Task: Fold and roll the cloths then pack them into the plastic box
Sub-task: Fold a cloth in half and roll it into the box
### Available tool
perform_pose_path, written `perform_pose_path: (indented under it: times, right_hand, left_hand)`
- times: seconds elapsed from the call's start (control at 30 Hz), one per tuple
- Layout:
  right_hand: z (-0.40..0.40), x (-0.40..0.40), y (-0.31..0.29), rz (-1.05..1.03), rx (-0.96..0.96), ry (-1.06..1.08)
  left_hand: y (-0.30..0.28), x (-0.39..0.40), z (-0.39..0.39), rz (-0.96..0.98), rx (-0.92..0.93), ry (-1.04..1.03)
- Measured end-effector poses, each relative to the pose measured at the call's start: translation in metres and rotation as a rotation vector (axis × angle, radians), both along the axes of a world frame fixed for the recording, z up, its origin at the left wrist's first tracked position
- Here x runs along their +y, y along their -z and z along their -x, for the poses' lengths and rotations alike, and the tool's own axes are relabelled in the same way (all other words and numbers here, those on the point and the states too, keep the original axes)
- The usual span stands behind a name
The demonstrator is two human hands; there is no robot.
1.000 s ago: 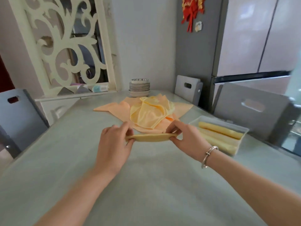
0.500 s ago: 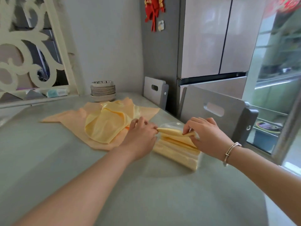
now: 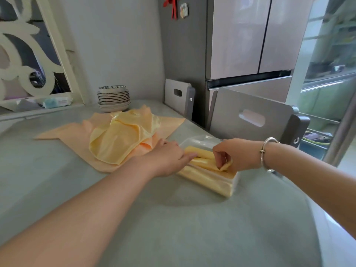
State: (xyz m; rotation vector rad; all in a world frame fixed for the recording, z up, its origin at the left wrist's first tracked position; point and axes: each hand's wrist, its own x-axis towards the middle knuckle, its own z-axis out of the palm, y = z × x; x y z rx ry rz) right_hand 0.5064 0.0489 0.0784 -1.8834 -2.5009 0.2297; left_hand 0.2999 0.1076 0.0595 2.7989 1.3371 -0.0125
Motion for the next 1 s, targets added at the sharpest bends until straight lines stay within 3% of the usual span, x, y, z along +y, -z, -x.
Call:
perform_pose_path:
  times: [0.23, 0.4, 0.57, 0.73, 1.0]
  right_hand:
    - [0.003, 0.000, -0.009, 0.167, 0.027, 0.046]
    - [0.010, -0.009, -0.008, 0.140, -0.053, 0.137]
    - [0.031, -0.014, -0.013, -0.034, -0.204, 0.263]
    - [0.053, -0.017, -0.020, -0.279, -0.114, 0.249]
    - [0.154, 0.007, -0.009, -0.426, 0.075, 0.136]
  left_hand:
    - [0.002, -0.005, -0.011, 0.054, -0.243, -0.043]
    - [0.000, -0.026, -0.010, 0.109, -0.138, -0.072]
    - [0.000, -0.032, 0.003, 0.084, -0.244, -0.051]
    - [-0.010, -0.032, 0.040, -0.044, -0.432, -0.121]
    - [0.034, -0.048, 0.185, -0.102, -0.429, -0.479]
